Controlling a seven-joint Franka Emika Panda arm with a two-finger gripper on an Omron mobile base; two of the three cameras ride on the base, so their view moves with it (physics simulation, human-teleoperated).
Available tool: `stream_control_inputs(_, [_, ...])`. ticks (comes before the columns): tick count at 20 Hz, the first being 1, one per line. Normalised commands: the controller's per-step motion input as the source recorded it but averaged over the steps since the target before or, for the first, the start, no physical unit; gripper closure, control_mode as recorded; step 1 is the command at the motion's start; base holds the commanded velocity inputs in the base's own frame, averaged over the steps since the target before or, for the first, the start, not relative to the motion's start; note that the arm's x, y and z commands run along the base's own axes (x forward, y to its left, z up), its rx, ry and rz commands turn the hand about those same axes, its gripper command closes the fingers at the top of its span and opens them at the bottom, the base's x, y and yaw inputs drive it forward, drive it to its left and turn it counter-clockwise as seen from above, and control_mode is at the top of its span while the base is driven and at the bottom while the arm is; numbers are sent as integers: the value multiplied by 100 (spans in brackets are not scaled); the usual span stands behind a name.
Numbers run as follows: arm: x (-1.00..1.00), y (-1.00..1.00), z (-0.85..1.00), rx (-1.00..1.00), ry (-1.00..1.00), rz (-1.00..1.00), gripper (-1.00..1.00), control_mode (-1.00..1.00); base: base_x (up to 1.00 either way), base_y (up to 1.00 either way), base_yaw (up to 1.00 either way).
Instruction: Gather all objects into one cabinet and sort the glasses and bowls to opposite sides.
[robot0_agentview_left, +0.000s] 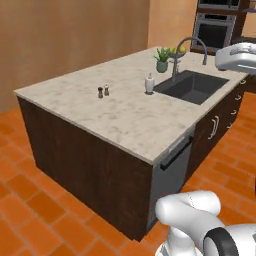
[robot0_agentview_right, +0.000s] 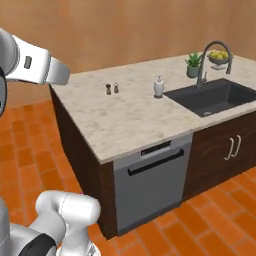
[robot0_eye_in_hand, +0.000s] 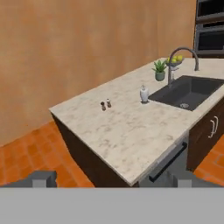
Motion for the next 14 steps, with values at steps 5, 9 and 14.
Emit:
stream_control_inputs(5, [0, 0, 0, 0, 0, 0, -100, 100, 0, -21, -74])
stream_control_inputs(9, [0, 0, 0, 0, 0, 0, -100, 100, 18, -33, -57])
stream_control_inputs(14, [0, 0, 0, 0, 0, 0, -100, 100, 38, -55, -31])
